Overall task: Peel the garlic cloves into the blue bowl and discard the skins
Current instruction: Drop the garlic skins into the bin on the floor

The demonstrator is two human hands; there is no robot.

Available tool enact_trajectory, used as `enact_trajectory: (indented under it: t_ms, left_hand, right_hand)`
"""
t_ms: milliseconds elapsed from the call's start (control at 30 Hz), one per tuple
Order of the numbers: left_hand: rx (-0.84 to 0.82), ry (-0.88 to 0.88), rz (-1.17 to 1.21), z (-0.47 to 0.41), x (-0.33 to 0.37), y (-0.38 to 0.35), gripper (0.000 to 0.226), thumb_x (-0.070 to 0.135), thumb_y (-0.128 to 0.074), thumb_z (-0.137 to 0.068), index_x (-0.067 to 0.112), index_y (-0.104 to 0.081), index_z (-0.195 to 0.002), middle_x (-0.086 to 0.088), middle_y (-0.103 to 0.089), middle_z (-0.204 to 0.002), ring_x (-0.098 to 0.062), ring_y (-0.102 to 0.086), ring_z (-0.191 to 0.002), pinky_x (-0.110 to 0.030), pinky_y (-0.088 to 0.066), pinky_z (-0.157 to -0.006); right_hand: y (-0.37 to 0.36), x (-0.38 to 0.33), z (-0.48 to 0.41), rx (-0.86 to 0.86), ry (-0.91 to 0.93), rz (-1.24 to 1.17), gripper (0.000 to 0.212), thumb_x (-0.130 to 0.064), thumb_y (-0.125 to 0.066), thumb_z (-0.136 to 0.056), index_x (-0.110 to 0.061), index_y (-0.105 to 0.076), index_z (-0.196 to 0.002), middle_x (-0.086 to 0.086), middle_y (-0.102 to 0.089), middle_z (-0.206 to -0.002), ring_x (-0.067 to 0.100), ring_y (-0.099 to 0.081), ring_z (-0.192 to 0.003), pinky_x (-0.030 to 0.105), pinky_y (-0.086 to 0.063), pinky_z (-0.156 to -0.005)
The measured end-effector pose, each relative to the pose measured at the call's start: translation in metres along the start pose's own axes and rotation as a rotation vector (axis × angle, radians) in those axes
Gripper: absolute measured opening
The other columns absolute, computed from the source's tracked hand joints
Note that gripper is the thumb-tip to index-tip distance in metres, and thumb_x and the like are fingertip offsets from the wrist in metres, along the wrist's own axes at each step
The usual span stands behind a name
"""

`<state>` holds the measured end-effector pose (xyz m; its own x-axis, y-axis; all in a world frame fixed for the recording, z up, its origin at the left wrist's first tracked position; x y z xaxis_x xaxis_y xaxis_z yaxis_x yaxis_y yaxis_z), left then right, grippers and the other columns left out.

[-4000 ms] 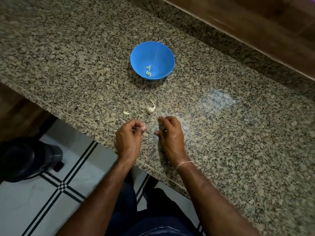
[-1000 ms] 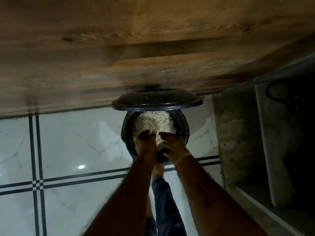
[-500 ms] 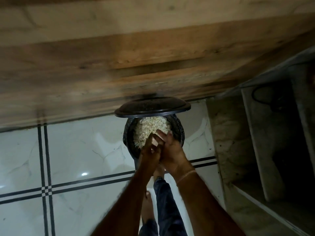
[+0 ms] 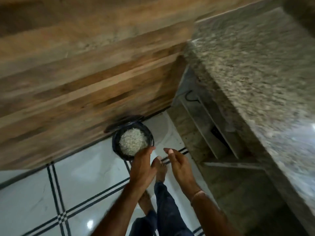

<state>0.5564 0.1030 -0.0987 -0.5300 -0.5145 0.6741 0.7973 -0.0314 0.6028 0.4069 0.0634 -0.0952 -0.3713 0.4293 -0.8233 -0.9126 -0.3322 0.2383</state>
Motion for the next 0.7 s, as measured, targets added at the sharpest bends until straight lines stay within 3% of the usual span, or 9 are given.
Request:
enact_trajectory:
  t_ms: [100, 200, 300, 367, 600, 700]
  left_hand:
    - [-0.025, -0.163, -0.066, 0.033, 0.054, -0.022, 0.046, 0.036, -0.068, -0.098, 0.029, -0.058, -0.142, 0.001, -0.063, -0.14, -0.022, -0.057, -0.129, -0.042, -0.049, -0.107]
    - [-0.039, -0.33, -0.133, 0.06, 0.116, -0.048, 0.047, 0.038, -0.065, -0.1, 0.027, -0.057, -0.145, 0.002, -0.058, -0.145, -0.019, -0.052, -0.135, -0.032, -0.042, -0.108]
    - [-0.089, -0.481, -0.17, 0.079, 0.173, -0.085, 0.046, 0.038, -0.063, -0.101, 0.026, -0.057, -0.145, 0.002, -0.057, -0.146, -0.019, -0.05, -0.135, -0.037, -0.044, -0.109]
    - [-0.103, -0.556, -0.19, 0.089, 0.21, -0.118, 0.044, 0.037, -0.064, -0.101, 0.026, -0.06, -0.143, 0.001, -0.059, -0.143, -0.021, -0.053, -0.132, -0.039, -0.046, -0.107]
    - [-0.207, -0.648, -0.228, 0.133, 0.326, -0.26, 0.042, 0.034, -0.067, -0.098, 0.026, -0.062, -0.139, 0.003, -0.059, -0.143, -0.018, -0.053, -0.132, -0.036, -0.046, -0.109]
    - [-0.228, -0.678, -0.252, 0.141, 0.362, -0.315, 0.037, 0.034, -0.07, -0.095, 0.026, -0.067, -0.132, 0.004, -0.065, -0.133, -0.018, -0.057, -0.124, -0.037, -0.05, -0.101]
  right_hand:
    - [0.063, 0.0, 0.051, 0.143, 0.114, 0.103, 0.035, -0.053, -0.047, -0.1, -0.036, -0.067, -0.123, -0.024, -0.066, -0.116, -0.01, -0.062, -0.109, 0.016, -0.05, -0.093]
    - [0.129, -0.001, 0.094, 0.29, 0.199, 0.206, 0.028, -0.051, -0.046, -0.104, -0.039, -0.063, -0.123, -0.021, -0.06, -0.115, -0.003, -0.059, -0.108, 0.021, -0.05, -0.094]
    - [0.193, 0.008, 0.12, 0.423, 0.266, 0.278, 0.032, -0.046, -0.046, -0.108, -0.029, -0.068, -0.123, -0.011, -0.064, -0.119, 0.005, -0.061, -0.108, 0.025, -0.052, -0.093]
    - [0.237, 0.017, 0.136, 0.514, 0.303, 0.308, 0.035, -0.044, -0.045, -0.108, -0.024, -0.07, -0.123, -0.007, -0.066, -0.122, 0.006, -0.06, -0.111, 0.017, -0.046, -0.093]
    - [0.391, 0.091, 0.18, 0.677, 0.198, 0.3, 0.031, -0.036, -0.053, -0.108, -0.025, -0.068, -0.132, -0.01, -0.064, -0.131, 0.005, -0.055, -0.122, 0.0, -0.03, -0.095]
    - [0.444, 0.122, 0.188, 0.725, 0.154, 0.275, 0.029, -0.035, -0.055, -0.107, -0.024, -0.068, -0.131, -0.008, -0.064, -0.129, 0.011, -0.059, -0.12, 0.013, -0.04, -0.095]
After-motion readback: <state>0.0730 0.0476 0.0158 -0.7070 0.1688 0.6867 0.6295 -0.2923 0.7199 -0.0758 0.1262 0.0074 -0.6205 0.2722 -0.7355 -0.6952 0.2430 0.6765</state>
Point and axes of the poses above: each hand's wrist, its own z-axis away from the middle knuckle, its own y-axis out of the back of the hand, x = y × z, the point moved 4 cm from there along -z, towards the middle knuckle
